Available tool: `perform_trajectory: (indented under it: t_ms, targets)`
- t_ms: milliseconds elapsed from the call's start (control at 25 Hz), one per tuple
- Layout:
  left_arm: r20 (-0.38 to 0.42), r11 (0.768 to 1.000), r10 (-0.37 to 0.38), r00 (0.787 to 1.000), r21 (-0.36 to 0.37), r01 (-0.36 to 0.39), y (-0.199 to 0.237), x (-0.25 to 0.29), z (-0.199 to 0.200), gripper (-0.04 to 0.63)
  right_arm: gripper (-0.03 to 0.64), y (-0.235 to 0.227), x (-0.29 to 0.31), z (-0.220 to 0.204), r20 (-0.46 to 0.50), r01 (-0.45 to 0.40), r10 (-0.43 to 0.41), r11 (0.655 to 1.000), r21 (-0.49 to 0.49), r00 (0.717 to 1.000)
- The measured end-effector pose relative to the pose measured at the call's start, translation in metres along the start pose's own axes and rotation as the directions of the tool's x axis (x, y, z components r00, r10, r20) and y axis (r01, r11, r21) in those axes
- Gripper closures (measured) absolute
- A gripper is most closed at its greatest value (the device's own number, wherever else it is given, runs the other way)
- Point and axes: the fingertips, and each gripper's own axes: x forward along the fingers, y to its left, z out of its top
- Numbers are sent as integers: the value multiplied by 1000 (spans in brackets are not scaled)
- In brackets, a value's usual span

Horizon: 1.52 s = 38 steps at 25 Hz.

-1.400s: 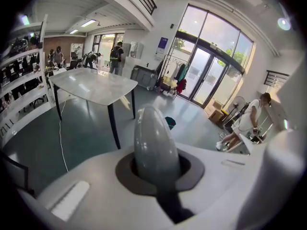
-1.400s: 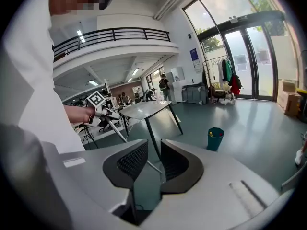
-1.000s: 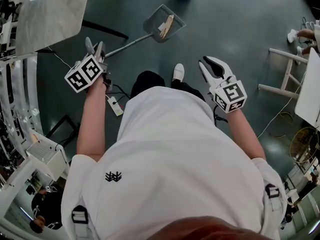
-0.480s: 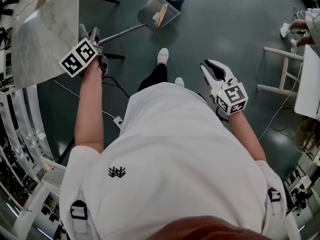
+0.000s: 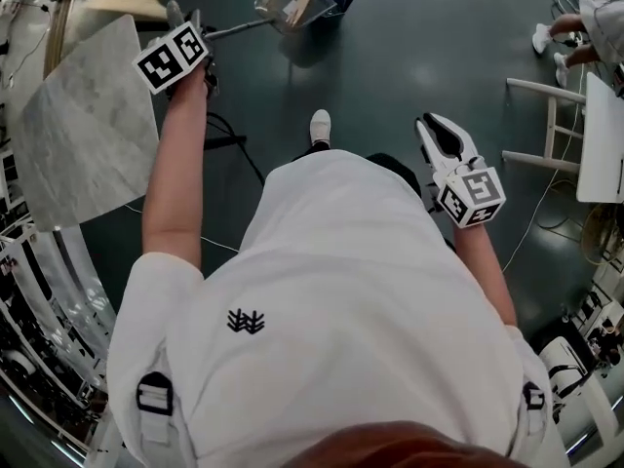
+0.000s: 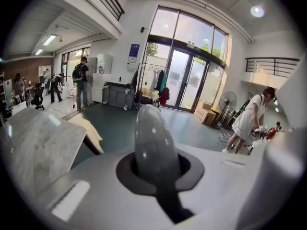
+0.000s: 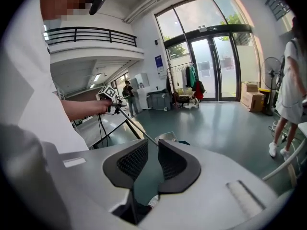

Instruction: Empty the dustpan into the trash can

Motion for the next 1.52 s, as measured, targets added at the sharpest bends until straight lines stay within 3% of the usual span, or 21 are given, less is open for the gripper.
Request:
perform_trajectory:
  t_ms: [280, 560, 680, 840, 1080, 1160, 1360, 1520]
  targets:
    - [-11, 983, -36, 999, 181, 37, -30, 88, 25, 532, 558, -25, 1, 7, 5, 122, -123, 988, 98, 992]
    - [-25, 929, -96, 995, 356, 98, -80, 140, 14, 532, 558, -47, 7, 20, 11, 169, -171, 978, 120, 985]
    - [-18, 894, -111, 994, 436, 108, -105, 150, 10, 532, 558, -61, 13, 29, 14, 156, -159, 980, 120, 987]
    - [-17, 816, -156, 988, 562, 139, -150, 157, 9, 534, 558, -85, 31, 42, 26, 121, -125, 987, 103, 992]
    - [-24, 709, -152, 988, 694, 125, -192, 166, 1, 535, 558, -131, 59, 74, 45, 36, -38, 998, 48, 998]
    - [-27, 655, -147, 989, 746, 118, -208, 168, -5, 535, 558, -150, 61, 84, 51, 16, -18, 999, 30, 999]
    - [-40, 495, -152, 988, 862, 111, -254, 169, -27, 535, 558, -198, 57, 104, 72, -5, 4, 1000, 8, 997]
    - [-47, 395, -147, 988, 913, 102, -283, 169, -47, 537, 558, -232, 52, 107, 77, -21, 20, 1000, 7, 997]
